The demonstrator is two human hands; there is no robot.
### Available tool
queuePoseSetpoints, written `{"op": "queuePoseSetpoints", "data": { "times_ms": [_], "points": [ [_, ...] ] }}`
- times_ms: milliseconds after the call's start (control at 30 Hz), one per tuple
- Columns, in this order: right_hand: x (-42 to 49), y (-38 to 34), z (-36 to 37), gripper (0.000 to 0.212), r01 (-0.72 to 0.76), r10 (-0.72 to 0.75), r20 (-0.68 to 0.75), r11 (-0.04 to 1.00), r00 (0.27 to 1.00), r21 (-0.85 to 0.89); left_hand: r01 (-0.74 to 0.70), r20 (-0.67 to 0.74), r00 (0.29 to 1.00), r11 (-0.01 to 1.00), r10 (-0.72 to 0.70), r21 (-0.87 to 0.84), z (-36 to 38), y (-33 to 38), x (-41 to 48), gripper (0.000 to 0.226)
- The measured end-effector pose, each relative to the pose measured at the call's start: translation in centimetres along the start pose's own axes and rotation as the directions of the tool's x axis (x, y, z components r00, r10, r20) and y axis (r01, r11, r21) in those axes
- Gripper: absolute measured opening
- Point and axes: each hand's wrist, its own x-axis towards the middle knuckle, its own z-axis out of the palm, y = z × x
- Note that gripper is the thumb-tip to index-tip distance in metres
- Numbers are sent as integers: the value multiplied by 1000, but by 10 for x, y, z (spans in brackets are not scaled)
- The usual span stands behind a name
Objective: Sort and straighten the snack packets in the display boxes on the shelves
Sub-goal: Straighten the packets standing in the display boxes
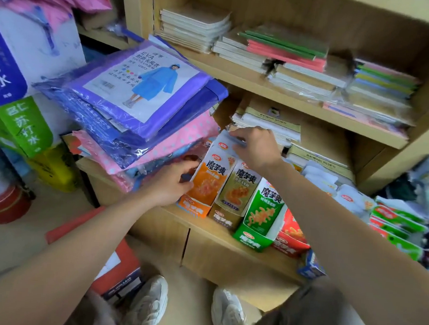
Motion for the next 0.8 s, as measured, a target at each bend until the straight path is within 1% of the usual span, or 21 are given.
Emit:
{"op": "queuePoseSetpoints", "data": {
  "times_ms": [67,133,167,233,300,367,433,500,567,600,667,733,800],
  "points": [
    [0,1,-12,37,-1,-1,70,1000,998,26,0,-18,1000,1000,0,17,3,4,-1,49],
    [-10,5,-25,37,12,-18,119,999,993,45,-11,-56,998,996,16,88,5,11,-4,47],
    [-21,7,-33,38,29,-34,118,999,992,46,-32,-90,995,991,44,133,5,14,-5,47],
    [-49,13,-46,40,48,-52,66,997,996,64,-65,-136,987,981,91,185,3,24,-9,48],
    [-86,23,-58,34,46,-48,23,995,999,88,-77,-181,977,975,116,209,2,36,-10,50],
    [-126,31,-72,29,4,-7,21,995,1000,100,-114,-247,952,961,178,253,1,55,-14,49],
    [-167,39,-85,26,-89,88,14,989,996,117,-213,-274,918,939,287,270,3,75,-19,45],
    [-207,47,-95,18,-194,195,6,971,981,142,-324,-239,896,919,374,224,9,97,-26,38],
    [-240,55,-103,6,-272,279,-23,949,960,162,-384,-163,895,903,415,192,21,115,-34,27],
    [-253,60,-106,4,-303,313,-42,940,949,157,-412,-122,891,892,437,187,29,124,-38,23],
    [-273,70,-112,5,-351,362,-71,927,929,129,-477,-39,871,862,489,173,47,142,-49,20],
    [-288,81,-115,5,-367,378,-108,924,920,105,-524,38,850,834,526,174,68,158,-60,22],
    [-301,93,-114,7,-390,402,-134,914,906,110,-551,74,833,811,548,197,88,174,-67,22]
  ]
}}
